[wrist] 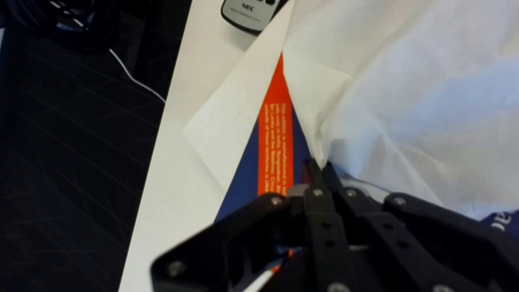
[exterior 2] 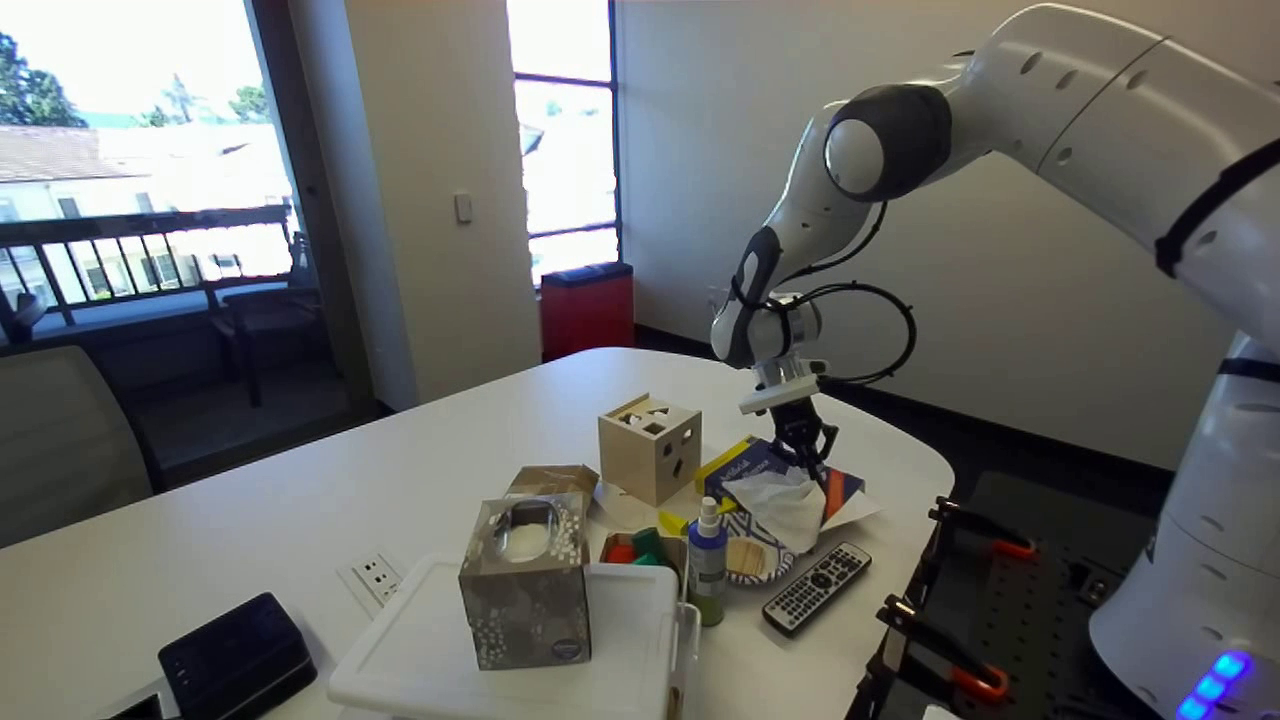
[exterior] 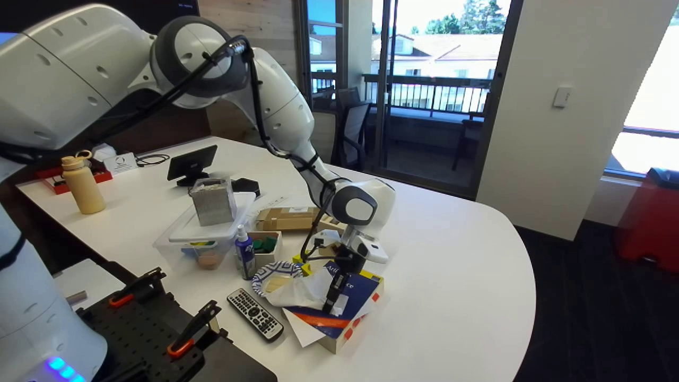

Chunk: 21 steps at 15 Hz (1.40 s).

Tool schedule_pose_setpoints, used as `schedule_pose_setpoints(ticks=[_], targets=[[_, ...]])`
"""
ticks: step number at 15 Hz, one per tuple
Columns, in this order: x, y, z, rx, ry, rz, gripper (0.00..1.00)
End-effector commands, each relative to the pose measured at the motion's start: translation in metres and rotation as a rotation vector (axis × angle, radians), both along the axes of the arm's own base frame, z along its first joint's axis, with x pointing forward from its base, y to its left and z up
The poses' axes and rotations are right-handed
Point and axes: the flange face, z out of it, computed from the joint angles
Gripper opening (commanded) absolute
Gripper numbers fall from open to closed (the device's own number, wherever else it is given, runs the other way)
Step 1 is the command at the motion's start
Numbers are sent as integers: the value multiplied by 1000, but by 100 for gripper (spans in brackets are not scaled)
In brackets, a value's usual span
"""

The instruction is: Wipe the book with the towel

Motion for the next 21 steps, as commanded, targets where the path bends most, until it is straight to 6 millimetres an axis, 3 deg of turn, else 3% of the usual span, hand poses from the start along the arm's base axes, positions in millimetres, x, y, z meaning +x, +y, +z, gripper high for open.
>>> schedule_pose_setpoints(ticks=[1,6,13,17,21], targets=[[-9,-14,3,-85,18,-49,0],[-18,-13,-8,-21,45,-25,0],[2,36,-9,230,-37,181,0],[-5,61,-22,387,59,231,0],[-17,56,-27,322,121,148,0]])
